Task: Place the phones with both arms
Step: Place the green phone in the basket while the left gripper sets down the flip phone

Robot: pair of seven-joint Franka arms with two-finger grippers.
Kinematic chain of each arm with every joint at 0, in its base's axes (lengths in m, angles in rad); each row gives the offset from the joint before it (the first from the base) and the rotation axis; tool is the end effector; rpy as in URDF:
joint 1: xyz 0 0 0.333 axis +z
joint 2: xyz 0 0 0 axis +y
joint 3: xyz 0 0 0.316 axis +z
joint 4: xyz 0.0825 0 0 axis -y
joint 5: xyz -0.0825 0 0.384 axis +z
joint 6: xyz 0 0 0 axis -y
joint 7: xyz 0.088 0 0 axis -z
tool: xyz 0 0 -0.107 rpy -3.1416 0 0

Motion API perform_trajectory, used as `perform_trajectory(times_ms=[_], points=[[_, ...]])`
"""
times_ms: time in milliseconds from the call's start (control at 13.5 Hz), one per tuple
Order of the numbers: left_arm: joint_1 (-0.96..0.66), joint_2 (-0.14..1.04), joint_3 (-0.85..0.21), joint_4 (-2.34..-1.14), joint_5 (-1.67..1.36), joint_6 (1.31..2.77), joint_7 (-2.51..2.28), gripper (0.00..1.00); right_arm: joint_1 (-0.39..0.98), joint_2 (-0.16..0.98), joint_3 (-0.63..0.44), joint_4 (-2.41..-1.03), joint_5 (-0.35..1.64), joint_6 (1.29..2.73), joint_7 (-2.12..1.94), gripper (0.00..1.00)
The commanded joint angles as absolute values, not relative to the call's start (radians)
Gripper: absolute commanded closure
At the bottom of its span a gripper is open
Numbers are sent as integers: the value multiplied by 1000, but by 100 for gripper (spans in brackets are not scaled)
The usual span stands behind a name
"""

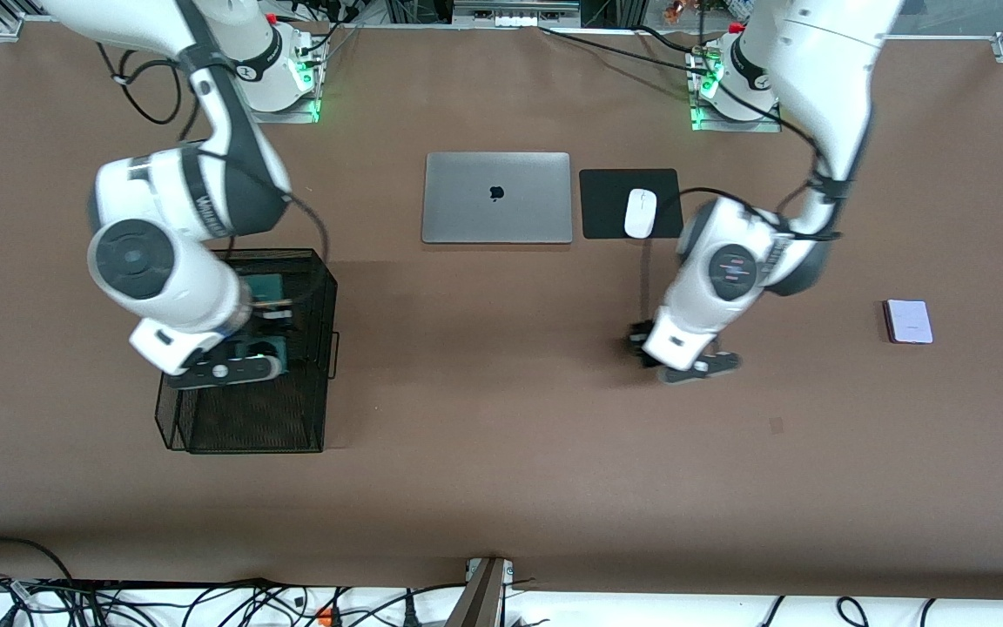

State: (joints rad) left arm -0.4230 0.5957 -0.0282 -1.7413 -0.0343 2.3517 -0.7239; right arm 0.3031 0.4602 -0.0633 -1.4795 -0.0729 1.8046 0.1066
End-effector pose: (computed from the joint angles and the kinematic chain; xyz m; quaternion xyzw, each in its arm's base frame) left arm 0.6027 -0.2906 0.2359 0.9884 0.1502 -0.0050 0.0209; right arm 0.6556 0.1606 0.4010 0.9934 0.0794 -0.0576 0.0599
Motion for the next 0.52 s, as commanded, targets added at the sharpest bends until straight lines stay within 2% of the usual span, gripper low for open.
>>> perform_trajectory(times_ms=[0,222,444], points=[[-537,699,-9,-1553,-45,2301,-863,100,301,345,-115,-1649,-52,1818,13,100],[-662,803,1,-1399,-44,2301,-910,100,301,278,-188,-1785,-12,1879,-60,100],[-730,886,3,-1295,3,2301,-910,100,301,215,-233,-1946,11,2008,-106,100]])
